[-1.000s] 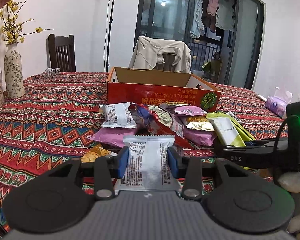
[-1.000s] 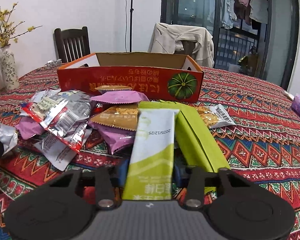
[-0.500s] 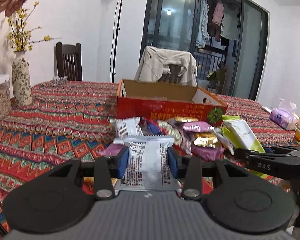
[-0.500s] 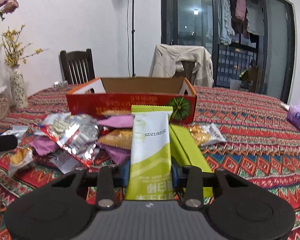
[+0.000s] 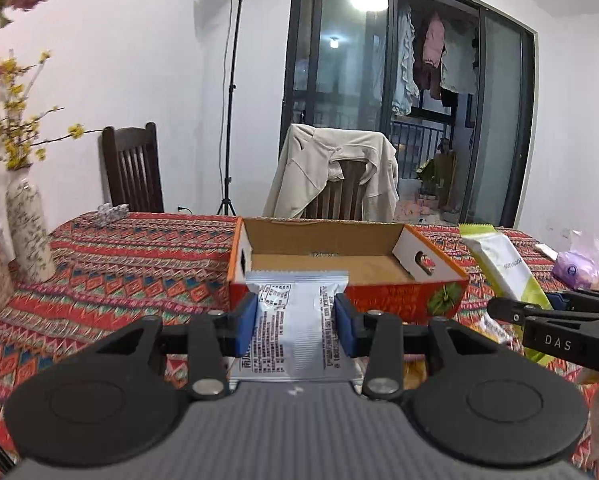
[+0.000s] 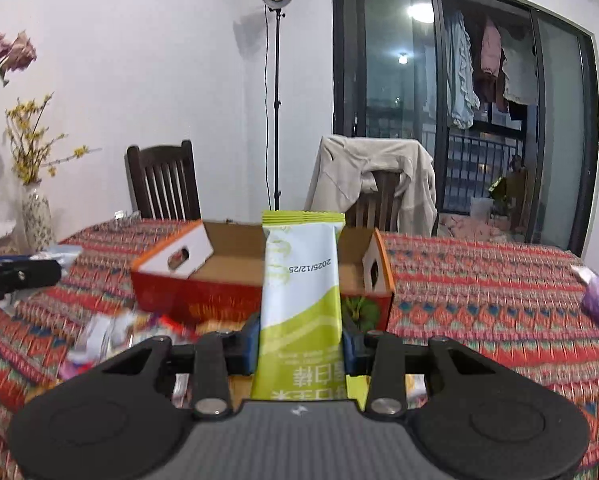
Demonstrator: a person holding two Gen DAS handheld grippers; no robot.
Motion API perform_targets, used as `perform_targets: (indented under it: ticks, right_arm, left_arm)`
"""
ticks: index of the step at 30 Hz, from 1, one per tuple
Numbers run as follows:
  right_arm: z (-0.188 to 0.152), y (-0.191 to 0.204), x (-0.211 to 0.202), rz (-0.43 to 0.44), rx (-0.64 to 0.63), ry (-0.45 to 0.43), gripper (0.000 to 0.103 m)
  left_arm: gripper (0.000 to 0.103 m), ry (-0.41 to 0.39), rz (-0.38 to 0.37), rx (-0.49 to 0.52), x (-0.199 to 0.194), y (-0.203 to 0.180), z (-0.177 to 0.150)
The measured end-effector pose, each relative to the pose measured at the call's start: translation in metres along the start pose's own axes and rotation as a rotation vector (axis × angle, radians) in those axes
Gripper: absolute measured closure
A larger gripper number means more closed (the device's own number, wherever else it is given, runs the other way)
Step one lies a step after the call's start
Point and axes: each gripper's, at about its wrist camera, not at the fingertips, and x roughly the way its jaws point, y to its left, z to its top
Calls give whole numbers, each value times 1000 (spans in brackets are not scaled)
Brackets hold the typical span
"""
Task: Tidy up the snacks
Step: 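Carry both packets into the cardboard box and open both tools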
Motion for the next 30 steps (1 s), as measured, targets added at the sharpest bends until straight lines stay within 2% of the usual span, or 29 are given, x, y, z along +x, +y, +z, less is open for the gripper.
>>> perform_targets:
  ticks: [7,15,20,22,26,28,30]
  right_arm:
    - [40,-11,39,-16,23,-26,66]
    - [81,-28,111,-30,96,1,66]
    - [95,-29,162,-14,129,41,66]
    - [91,-32,175,10,167,60,66]
    - [73,-31,198,-7,170,90,66]
    - [66,-32,207,5,165,115,66]
    - [62,-34,211,12,171,126,66]
  left_arm:
    - [61,14,5,-16,47,-5,43]
    - [61,29,34,-62,112,-8,80]
    - [61,23,50,-138,154,5,100]
    - [61,46,80,-149,176,8,102]
    - [61,67,80,-182,204,21,84]
    - [61,111,103,-157,218,24,76]
    - [61,135,90,-165,226,27,71]
